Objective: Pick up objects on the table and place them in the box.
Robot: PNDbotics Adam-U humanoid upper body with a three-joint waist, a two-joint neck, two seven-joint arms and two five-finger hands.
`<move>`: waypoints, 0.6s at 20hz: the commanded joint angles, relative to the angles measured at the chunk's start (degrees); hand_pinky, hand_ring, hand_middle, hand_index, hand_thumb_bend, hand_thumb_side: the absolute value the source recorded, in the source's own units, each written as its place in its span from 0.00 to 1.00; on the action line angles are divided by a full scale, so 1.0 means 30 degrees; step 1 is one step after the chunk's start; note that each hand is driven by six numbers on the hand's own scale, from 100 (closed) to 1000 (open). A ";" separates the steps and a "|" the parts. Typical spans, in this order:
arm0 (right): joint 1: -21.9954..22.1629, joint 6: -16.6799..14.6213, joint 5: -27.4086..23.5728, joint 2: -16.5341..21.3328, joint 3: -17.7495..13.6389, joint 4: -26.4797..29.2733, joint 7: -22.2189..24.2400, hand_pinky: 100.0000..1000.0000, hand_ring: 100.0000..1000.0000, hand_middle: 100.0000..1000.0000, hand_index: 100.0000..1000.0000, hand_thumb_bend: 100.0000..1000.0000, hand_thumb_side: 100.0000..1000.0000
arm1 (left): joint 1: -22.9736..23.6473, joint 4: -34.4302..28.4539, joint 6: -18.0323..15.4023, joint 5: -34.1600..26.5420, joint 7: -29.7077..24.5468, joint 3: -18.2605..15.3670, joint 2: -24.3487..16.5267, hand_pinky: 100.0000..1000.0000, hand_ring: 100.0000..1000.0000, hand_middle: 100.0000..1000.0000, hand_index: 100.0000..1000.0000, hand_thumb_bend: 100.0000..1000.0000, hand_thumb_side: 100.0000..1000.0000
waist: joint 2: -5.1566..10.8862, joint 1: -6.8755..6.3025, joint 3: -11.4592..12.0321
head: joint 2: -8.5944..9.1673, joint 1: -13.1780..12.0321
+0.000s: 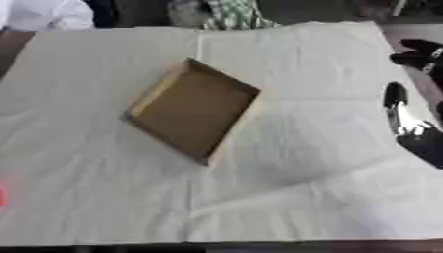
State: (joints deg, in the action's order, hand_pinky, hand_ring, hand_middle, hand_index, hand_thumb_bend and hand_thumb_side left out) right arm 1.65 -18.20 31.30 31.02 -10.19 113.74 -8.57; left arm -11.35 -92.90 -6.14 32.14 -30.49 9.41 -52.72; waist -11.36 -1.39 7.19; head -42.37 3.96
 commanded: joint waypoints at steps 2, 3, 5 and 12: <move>-0.0145 -0.0024 -0.0181 0.0254 -0.0083 0.0285 0.0083 0.88 0.81 0.86 0.81 0.00 0.89 | -0.0208 -0.0091 0.0135 -0.0014 -0.0057 -0.0124 -0.0380 0.79 1.00 0.76 0.96 0.68 0.31 | 0.0193 -0.0056 0.0054 | 0.0162 -0.0037; -0.0147 -0.0031 -0.0187 0.0255 -0.0087 0.0285 0.0083 0.88 0.81 0.86 0.81 0.00 0.89 | -0.0190 -0.0109 0.0181 0.0002 -0.0074 -0.0150 -0.0387 0.79 1.00 0.76 0.96 0.68 0.31 | 0.0196 -0.0056 0.0066 | 0.0174 -0.0031; -0.0156 -0.0042 -0.0199 0.0251 -0.0090 0.0285 0.0087 0.88 0.81 0.86 0.81 0.00 0.89 | -0.0107 -0.0120 0.0324 0.0129 -0.0108 -0.0209 -0.0412 0.80 1.00 0.76 0.97 0.70 0.32 | 0.0203 -0.0052 0.0084 | 0.0198 -0.0016; -0.0104 -0.0042 -0.0185 0.0226 -0.0119 0.0285 0.0091 0.88 0.81 0.85 0.81 0.00 0.89 | 0.0720 -0.0758 0.1359 0.1378 0.0362 -0.0940 -0.0561 0.81 0.90 0.71 0.92 0.74 0.36 | 0.0240 -0.0088 0.0274 | 0.0172 -0.0018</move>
State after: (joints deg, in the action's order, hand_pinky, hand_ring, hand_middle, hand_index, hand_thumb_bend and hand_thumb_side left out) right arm 1.55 -18.36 31.06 30.97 -10.19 113.74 -8.35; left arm -8.92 -94.06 -2.71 35.50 -29.74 7.97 -52.34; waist -11.34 -1.54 8.03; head -42.19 3.93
